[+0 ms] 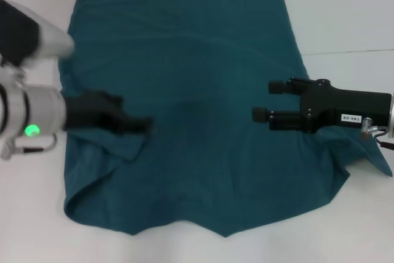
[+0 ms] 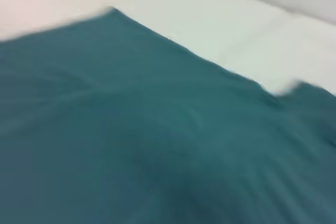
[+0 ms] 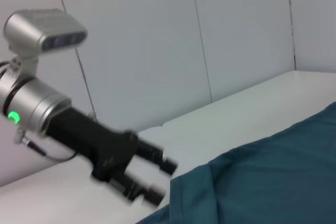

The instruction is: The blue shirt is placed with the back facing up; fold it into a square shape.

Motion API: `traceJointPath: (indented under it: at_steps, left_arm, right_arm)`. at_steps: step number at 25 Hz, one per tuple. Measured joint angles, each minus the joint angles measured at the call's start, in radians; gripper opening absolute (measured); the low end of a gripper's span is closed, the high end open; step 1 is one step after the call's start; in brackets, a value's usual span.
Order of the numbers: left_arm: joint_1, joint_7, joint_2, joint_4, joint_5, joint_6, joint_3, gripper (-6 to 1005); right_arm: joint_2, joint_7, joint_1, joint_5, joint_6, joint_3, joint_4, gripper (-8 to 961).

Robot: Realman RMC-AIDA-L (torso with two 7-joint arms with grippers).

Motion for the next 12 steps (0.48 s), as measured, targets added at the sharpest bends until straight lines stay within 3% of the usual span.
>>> traceJointPath:
  at_steps: [2, 5, 6, 7, 12]
  left_arm:
    - [-0.004, -0.018, 0.002, -0.006, 0.005, -0.013, -0.02, 846]
    - [-0.065, -0.093, 0.015, -0.098, 0.054, -0.041, -0.163, 845]
    - [-0.105, -0.114, 0.031, -0.17, 0.088, -0.046, -0.229, 845]
    - [-0.105, -0.114, 0.031, -0.17, 0.088, -0.046, -0.229, 845]
    - [-0.189, -0.168, 0.071, -0.362, 0.13, -0.097, -0.348, 843]
  right_arm:
    - [0.0, 0.0, -0.002, 0.003, 0.0, 0.0, 0.0, 913]
    - [0.0, 0.0, -0.006, 0.007, -0.001, 0.0, 0.0, 913]
    - [0.0, -0.002, -0.006, 0.008, 0.0, 0.0, 0.0, 913]
    - [0.0, -0.004, -0.007, 0.008, 0.0, 0.0, 0.001, 913]
    - [0.0, -0.018, -0.004, 0.008, 0.003, 0.001, 0.018, 913]
